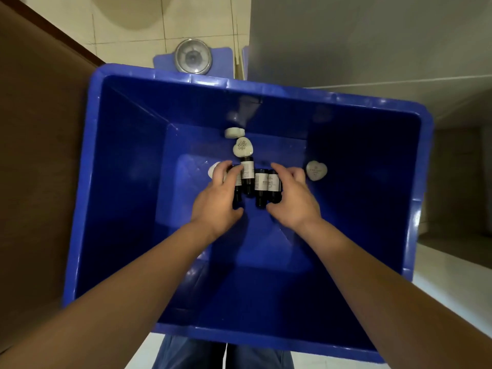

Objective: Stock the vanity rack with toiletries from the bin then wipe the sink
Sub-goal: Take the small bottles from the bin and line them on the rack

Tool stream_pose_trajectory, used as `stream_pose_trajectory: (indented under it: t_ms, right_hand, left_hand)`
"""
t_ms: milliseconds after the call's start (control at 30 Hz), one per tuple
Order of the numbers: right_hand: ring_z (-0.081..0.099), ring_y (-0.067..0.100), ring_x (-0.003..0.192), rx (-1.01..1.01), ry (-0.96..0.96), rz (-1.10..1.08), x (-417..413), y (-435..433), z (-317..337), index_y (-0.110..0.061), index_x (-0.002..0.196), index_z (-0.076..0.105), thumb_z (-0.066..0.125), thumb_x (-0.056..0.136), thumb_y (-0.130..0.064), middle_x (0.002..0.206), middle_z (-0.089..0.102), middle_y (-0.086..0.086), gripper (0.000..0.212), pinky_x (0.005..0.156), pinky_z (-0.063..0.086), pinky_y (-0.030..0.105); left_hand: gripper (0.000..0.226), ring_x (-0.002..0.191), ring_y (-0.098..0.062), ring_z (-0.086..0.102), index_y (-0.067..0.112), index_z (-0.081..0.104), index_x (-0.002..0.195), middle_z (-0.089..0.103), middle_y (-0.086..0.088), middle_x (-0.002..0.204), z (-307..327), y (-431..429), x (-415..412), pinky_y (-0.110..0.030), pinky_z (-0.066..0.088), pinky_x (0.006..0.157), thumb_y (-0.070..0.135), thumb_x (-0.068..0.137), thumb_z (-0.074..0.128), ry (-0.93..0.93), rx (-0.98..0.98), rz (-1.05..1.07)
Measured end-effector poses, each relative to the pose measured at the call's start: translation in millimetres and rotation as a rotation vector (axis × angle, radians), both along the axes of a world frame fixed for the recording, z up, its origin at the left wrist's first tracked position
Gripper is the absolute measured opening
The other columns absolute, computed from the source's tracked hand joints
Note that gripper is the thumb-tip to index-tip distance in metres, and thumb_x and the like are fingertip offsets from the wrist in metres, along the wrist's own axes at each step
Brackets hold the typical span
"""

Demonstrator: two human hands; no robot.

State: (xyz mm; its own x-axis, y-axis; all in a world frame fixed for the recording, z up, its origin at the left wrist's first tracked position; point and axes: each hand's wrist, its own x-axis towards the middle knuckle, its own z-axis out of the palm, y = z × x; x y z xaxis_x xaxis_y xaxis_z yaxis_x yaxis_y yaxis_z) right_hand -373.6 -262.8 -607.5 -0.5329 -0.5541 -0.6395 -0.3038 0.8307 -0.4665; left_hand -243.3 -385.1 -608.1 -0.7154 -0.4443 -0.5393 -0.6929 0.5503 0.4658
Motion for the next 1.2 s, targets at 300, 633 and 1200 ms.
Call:
stream_pose_trajectory:
  t_ms: [300,633,1200]
  right_hand:
    - [0.055,0.023,0.105,-0.009,0.017,-0.098,4.4,-3.4,-10.8,-0.035,0.138,0.038,0.065,0.079,-0.010,0.128,0.040,0.000,0.069,0.077,0.053,0.037]
    - [0.056,0.026,0.089,-0.035,-0.067,-0.232,14.0,5.1,-6.0,-0.031,0.123,0.042,0.063,0.080,-0.017,0.107,0.054,0.007,0.050,0.063,0.045,0.034]
    - [0.057,0.013,0.053,-0.195,-0.340,-0.533,48.1,29.7,114.7,-0.021,0.136,0.053,0.057,0.095,-0.034,0.091,0.062,-0.005,0.042,0.045,0.045,0.025]
  left_hand:
    - [0.075,0.070,-0.024,0.057,0.024,0.030,0.142,0.023,0.004,0.149,-11.2,-1.5,-1.1,-0.030,0.037,0.045,0.010,0.077,0.065,-0.008,-0.179,-0.079]
    - [0.065,0.082,-0.023,0.056,0.027,0.041,0.130,0.028,0.003,0.133,5.5,0.4,2.9,-0.030,0.043,0.058,0.029,0.072,0.071,-0.003,-0.067,0.026]
    - [0.065,0.063,-0.019,0.062,0.013,0.054,0.095,0.061,-0.005,0.082,112.6,20.5,3.7,-0.029,0.051,0.059,0.070,0.092,0.022,-0.130,0.920,0.674]
